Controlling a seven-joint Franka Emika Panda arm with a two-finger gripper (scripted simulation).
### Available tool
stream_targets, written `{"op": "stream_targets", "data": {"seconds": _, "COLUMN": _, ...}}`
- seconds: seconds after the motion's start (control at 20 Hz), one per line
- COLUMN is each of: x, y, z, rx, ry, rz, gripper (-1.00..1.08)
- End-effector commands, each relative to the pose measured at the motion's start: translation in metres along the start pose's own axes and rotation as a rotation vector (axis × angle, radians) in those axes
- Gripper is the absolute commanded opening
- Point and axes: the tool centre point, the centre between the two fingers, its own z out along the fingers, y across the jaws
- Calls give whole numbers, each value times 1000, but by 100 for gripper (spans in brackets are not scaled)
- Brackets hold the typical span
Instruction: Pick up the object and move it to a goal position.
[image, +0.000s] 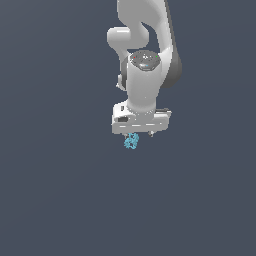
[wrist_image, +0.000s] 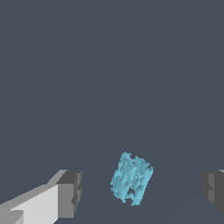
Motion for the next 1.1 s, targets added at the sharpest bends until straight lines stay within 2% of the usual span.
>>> {"op": "stream_targets", "data": {"seconds": 0.0, "x": 0, "y": 0, "z": 0, "rx": 0, "ry": 0, "rz": 0, "gripper": 100}}
{"op": "stream_targets", "data": {"seconds": 0.45, "x": 3, "y": 32, "z": -5, "rx": -12, "ry": 8, "rz": 13, "gripper": 100}}
{"op": "stream_targets", "data": {"seconds": 1.05, "x": -6, "y": 29, "z": 10, "rx": -10, "ry": 3, "rz": 64, "gripper": 100}}
